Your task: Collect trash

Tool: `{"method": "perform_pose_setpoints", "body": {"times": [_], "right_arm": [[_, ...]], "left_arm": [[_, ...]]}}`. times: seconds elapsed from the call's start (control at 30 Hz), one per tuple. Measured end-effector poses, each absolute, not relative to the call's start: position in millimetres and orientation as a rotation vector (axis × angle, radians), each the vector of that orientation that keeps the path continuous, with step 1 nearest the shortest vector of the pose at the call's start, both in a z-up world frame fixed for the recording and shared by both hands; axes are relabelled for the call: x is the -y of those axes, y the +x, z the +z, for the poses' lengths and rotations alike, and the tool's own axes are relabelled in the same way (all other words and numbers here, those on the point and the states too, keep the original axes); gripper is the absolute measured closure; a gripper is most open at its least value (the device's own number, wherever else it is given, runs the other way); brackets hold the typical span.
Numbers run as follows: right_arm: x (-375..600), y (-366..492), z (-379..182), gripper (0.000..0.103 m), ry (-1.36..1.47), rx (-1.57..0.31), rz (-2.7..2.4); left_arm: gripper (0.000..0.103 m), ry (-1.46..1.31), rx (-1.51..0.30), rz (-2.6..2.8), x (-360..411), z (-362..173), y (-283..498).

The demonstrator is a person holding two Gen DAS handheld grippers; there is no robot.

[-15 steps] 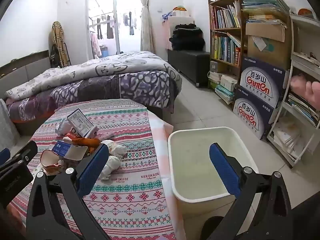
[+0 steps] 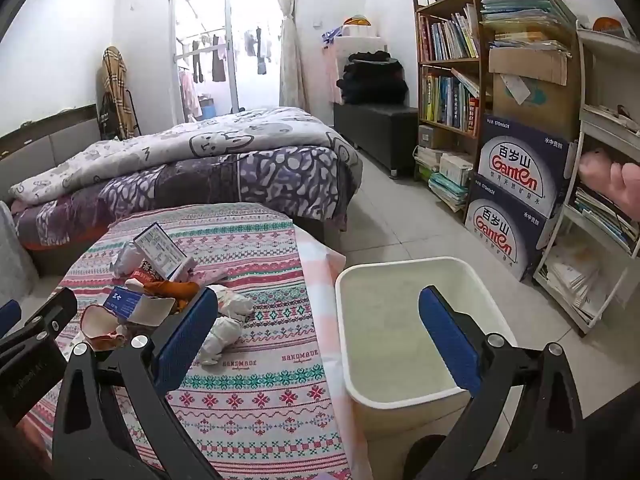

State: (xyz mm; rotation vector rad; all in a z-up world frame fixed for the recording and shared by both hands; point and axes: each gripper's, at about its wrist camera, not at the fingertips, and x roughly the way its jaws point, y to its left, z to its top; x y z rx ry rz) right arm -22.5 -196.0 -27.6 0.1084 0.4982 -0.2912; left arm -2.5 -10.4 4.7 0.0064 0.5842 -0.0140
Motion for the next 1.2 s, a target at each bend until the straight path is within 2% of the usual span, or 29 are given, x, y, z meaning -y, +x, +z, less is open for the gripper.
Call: {"method": "perform_pose_setpoints", "body": {"times": [1.2], "right_arm": [[195, -21, -30, 0.007, 0.118, -0.502, -0.288]], "left_arm": [[0.008, -0.004, -0.595, -0.013, 1, -6, -1]]}}
